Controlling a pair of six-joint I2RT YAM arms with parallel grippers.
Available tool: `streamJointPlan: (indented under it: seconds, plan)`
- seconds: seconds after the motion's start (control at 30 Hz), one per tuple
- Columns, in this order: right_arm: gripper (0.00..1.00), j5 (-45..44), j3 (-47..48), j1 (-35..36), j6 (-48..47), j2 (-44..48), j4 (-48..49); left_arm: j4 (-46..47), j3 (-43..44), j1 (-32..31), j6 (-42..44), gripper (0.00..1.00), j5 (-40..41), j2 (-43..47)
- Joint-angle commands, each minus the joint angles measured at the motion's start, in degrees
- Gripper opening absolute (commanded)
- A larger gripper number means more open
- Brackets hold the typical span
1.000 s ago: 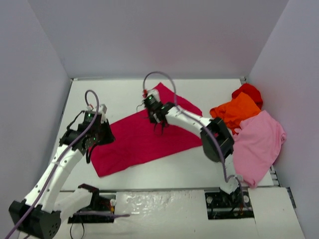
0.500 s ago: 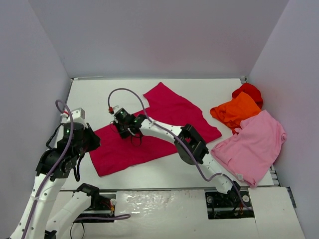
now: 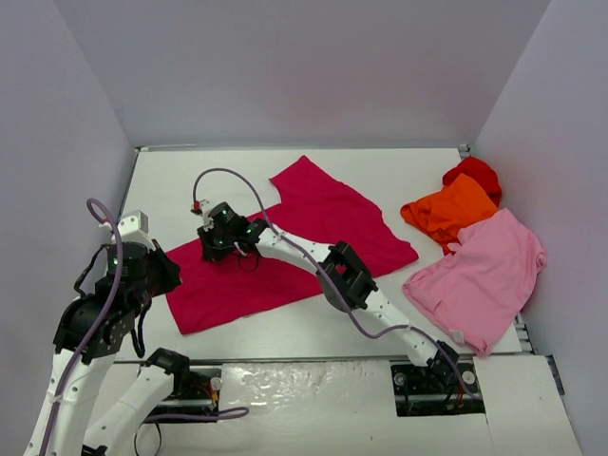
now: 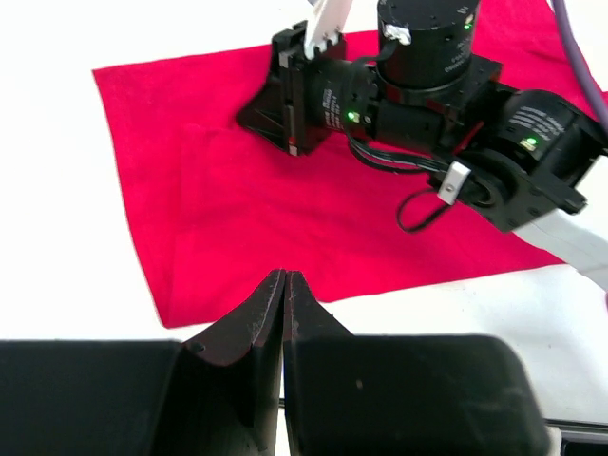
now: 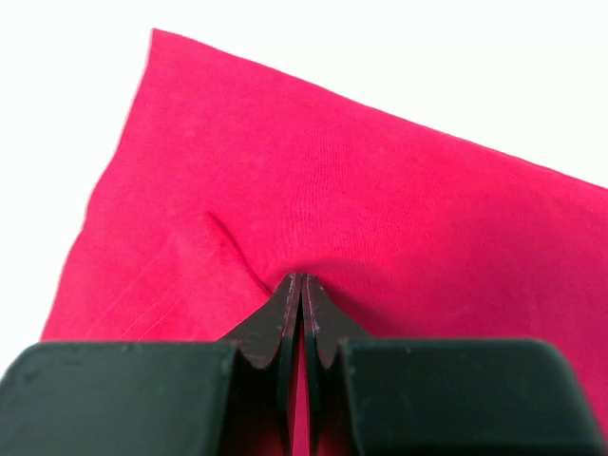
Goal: Fold and stack the t-shirts
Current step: Grap the side of the flattened tshirt furthest away from the robot with both arms
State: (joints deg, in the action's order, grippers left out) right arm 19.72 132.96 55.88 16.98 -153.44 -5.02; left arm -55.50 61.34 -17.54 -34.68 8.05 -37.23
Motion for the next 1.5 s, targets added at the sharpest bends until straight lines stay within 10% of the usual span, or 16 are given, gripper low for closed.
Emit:
streamJointPlan:
  seconds: [0.0, 0.37, 0.83, 1.47]
  plan:
    - [0.0, 10.0, 6.9, 0.3, 5.2, -7.1, 5.4, -0.1, 2.0, 0.4, 0.7, 0.0, 1.5, -0.6]
    - [0.0, 2.2, 9.8, -3.7, 6.2, -11.3, 22.7, -1.3, 1.6, 0.5, 1.6, 0.0, 2.2, 1.6]
    - [0.07, 12.8, 2.7, -13.8, 15.4, 6.5, 46.3, 10.3, -13.9, 0.5, -6.6, 0.0, -1.2, 5.0]
    - [0.0, -28.1, -44.9, -30.0, -12.5, 57.9, 7.4, 41.4, -0.1, 3.6, -4.7, 0.0, 5.1, -47.9]
